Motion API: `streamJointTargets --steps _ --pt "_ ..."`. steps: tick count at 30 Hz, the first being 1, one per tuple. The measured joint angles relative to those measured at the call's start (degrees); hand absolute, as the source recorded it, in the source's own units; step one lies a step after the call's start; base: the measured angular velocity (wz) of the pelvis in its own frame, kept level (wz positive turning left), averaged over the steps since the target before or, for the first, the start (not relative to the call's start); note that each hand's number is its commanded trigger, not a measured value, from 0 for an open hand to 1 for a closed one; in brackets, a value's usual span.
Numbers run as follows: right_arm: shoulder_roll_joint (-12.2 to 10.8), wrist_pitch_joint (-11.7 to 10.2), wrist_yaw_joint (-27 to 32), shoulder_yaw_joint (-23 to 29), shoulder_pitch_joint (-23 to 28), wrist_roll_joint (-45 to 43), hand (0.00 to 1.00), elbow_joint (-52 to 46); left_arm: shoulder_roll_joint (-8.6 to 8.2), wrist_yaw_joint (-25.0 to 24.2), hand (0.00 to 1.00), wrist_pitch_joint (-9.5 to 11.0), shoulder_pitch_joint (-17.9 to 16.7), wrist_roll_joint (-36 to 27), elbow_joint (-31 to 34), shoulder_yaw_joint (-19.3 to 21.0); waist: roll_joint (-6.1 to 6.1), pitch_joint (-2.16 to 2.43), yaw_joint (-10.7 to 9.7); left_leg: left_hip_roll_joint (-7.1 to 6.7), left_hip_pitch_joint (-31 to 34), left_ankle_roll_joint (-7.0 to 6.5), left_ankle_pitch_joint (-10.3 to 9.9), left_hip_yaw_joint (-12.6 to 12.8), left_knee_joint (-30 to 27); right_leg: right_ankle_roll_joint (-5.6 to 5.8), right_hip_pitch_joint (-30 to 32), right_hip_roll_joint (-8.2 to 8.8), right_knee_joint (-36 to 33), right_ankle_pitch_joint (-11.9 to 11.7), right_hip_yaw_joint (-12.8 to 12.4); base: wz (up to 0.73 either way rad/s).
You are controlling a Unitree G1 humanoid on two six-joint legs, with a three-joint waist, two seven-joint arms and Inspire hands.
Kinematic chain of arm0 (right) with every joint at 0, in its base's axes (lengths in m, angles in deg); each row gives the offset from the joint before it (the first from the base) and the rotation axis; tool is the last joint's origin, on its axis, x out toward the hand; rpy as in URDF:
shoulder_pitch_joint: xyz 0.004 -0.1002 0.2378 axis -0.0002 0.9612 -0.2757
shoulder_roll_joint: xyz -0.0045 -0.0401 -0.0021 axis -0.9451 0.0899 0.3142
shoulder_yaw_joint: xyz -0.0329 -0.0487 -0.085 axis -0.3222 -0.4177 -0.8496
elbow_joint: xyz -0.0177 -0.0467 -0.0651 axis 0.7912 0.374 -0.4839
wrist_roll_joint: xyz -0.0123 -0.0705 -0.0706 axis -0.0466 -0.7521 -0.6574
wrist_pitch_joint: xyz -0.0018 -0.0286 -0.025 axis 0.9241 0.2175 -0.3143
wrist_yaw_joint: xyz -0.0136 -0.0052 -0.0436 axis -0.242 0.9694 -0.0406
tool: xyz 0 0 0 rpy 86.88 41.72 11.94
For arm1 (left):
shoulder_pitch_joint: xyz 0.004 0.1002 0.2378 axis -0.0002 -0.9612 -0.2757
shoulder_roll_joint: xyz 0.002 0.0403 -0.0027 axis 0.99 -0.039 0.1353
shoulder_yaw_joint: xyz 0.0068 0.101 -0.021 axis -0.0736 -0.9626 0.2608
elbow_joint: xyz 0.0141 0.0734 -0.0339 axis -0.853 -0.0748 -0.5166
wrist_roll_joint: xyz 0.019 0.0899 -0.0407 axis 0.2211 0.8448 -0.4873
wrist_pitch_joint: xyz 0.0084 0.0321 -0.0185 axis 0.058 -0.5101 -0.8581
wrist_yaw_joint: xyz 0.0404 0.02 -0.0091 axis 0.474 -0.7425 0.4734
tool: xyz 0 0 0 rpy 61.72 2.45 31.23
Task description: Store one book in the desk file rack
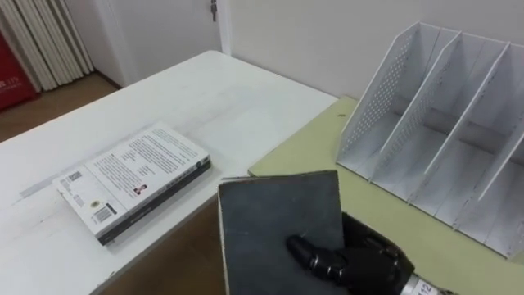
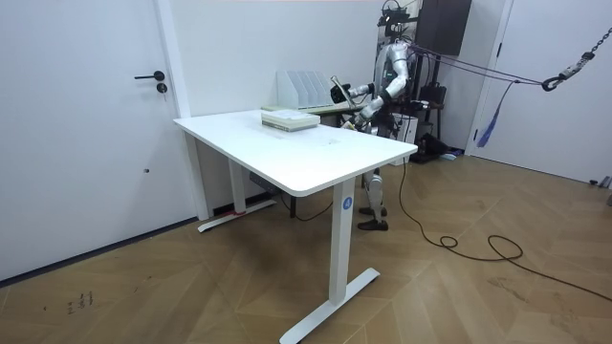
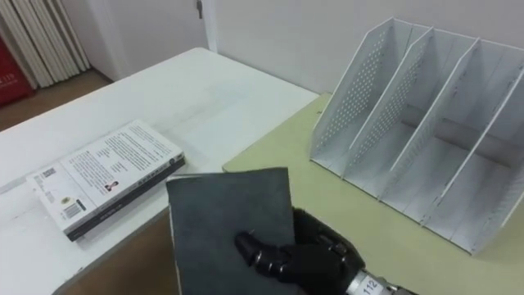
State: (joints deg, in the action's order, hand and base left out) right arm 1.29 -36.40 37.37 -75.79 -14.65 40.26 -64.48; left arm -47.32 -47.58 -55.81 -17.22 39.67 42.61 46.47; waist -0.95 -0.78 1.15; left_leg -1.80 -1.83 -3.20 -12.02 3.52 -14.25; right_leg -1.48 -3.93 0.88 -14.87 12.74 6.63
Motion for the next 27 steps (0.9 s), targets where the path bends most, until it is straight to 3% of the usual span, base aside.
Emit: streamJointTargets --steps 5,7,10,13,15,20,23,27 --pt "-1.3 -1.5 5.6 3.2 -0.7 -8.1 1.0 -3.4 -3.62 3.9 0.0 0.9 -1.7 3.0 -5.9 0.0 0.57 0.29 -0.5 0.13 -0.9 0.0 0.0 1.1 0.7 0.05 0.0 -0.07 0.3 -0.1 -0.5 -0.05" --pt "-4.9 -2.3 9.1 5.4 -0.8 -14.7 1.0 -3.4 -6.04 5.6 0.0 2.3 -1.8 3.1 -11.4 1.5 0.95 0.53 -0.8 0.17 -0.9 0.01 0.0 1.1 0.7 0.04 -0.2 -0.08 0.3 -0.1 -0.3 0.0" --pt "-7.1 -3.0 15.8 8.1 -1.7 -22.6 1.0 -3.5 -8.67 7.3 0.0 2.8 -2.0 3.0 -14.7 2.4 0.94 0.51 -0.9 0.09 -0.9 0.0 0.0 1.0 0.8 0.1 -0.1 0.01 0.3 -0.1 -0.2 0.0" --pt "-9.3 -3.1 22.8 10.3 -3.1 -31.8 1.0 -5.4 -10.91 8.9 0.0 4.7 -2.1 3.1 -18.6 4.0 0.94 0.51 -0.9 0.13 -1.0 0.0 0.0 1.1 1.0 0.05 0.1 -0.11 0.3 -0.1 -0.4 -0.02" --pt "-9.4 -3.1 27.2 10.6 -3.8 -33.7 1.0 -7.9 -11.57 10.0 0.0 5.1 -2.1 3.0 -20.6 4.6 0.91 0.52 -0.8 0.15 -1.1 0.02 0.0 1.2 1.1 0.04 0.1 -0.15 0.3 -0.1 -0.4 0.0" --pt "-9.6 -6.5 38.7 12.9 -9.5 -41.8 1.0 -10.6 -13.26 12.7 0.0 7.6 -2.1 2.9 -24.4 6.4 0.98 0.54 -0.8 0.06 -1.5 0.04 0.0 1.3 1.5 0.04 -0.2 -0.17 0.3 -0.1 -0.6 0.0" --pt "-9.7 -7.2 43.9 14.3 -12.1 -43.1 1.0 -12.1 -13.87 13.1 0.0 8.5 -2.3 2.8 -26.1 7.9 1.02 0.54 -0.5 0.06 -1.6 0.04 0.0 1.4 1.6 0.05 -0.2 -0.2 0.3 -0.1 -0.7 0.0" --pt "-9.7 -11.2 50.4 15.1 -14.6 -46.0 1.0 -12.9 -14.73 13.3 0.0 9.6 -2.0 2.9 -28.2 9.7 1.31 0.6 -0.2 0.12 -2.3 0.09 0.1 1.4 2.1 0.04 -0.7 -0.32 0.6 -0.1 -0.7 -0.02"
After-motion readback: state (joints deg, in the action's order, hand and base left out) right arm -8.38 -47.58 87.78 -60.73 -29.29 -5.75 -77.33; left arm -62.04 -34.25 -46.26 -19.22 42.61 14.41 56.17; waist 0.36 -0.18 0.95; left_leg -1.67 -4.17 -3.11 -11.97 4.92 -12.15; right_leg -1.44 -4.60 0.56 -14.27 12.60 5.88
